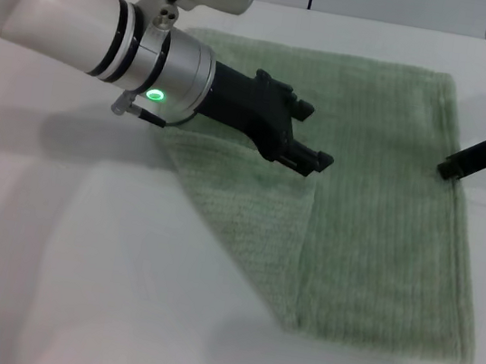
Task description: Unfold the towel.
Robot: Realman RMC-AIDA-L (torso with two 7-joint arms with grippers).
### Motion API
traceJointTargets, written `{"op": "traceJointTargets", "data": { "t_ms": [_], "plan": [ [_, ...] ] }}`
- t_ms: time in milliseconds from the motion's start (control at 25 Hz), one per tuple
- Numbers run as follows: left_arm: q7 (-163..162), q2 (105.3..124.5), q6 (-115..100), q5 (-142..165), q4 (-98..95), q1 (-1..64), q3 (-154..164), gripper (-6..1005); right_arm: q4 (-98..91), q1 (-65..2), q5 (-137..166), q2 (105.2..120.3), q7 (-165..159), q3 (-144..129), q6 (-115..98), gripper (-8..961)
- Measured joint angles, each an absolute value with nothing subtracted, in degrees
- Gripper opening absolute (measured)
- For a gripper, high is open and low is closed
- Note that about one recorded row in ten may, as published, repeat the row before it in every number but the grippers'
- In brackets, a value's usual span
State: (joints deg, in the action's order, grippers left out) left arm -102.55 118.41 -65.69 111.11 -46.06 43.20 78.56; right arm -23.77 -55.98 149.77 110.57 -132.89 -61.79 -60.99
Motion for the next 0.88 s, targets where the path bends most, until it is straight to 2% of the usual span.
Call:
{"op": "traceJointTargets", "data": {
  "t_ms": [880],
  "plan": [
    [-107.8,119.04,-55.5,111.5,-43.8,45.8,90.8,746,-23.7,-56.5,149.8,110.65,-132.4,-61.9,-61.3,-1]
  ]
}}
